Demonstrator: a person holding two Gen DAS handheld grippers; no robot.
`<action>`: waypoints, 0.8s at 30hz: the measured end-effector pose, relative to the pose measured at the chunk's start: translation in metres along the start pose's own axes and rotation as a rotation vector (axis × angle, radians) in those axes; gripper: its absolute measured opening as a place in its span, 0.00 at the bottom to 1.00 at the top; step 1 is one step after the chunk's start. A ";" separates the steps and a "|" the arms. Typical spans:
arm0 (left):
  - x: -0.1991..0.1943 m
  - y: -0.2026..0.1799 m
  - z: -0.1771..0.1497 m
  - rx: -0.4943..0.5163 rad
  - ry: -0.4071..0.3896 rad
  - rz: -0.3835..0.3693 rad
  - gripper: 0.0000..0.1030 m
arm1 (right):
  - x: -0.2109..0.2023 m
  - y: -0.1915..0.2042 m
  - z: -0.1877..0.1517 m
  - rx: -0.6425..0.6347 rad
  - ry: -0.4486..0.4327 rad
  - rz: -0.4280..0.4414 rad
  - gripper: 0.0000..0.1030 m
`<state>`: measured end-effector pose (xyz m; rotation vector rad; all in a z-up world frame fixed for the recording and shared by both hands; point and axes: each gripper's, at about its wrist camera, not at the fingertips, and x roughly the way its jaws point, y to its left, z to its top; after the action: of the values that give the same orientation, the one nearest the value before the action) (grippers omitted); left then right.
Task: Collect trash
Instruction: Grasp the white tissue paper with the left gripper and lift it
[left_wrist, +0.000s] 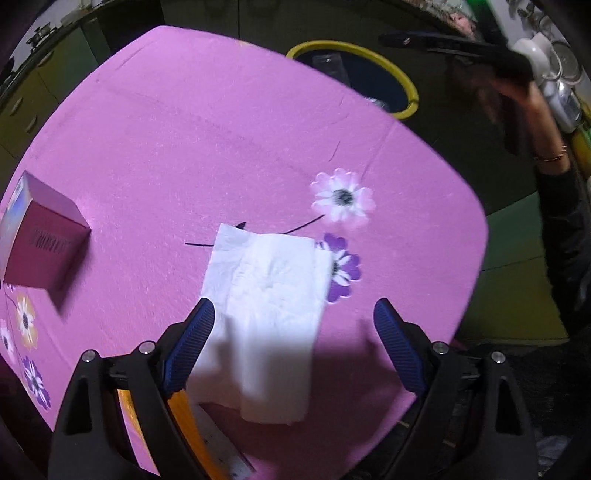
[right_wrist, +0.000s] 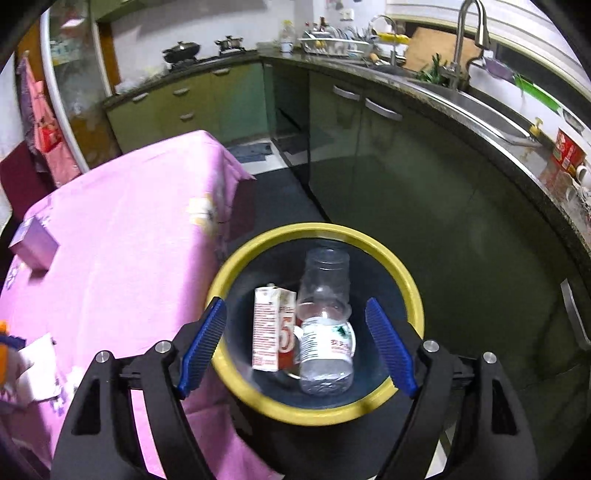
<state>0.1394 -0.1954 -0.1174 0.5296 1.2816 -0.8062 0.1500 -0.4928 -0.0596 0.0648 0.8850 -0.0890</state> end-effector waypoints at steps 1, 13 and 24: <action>0.004 0.001 0.001 0.003 0.011 0.007 0.81 | -0.003 0.004 -0.001 -0.007 -0.005 0.011 0.75; 0.028 0.013 -0.003 0.012 0.074 0.015 0.81 | -0.018 0.042 0.000 -0.067 -0.022 0.088 0.76; 0.024 -0.015 -0.007 0.080 0.057 0.073 0.41 | -0.022 0.049 -0.001 -0.073 -0.022 0.115 0.77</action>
<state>0.1254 -0.2046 -0.1414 0.6641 1.2790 -0.7883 0.1409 -0.4429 -0.0420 0.0466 0.8602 0.0500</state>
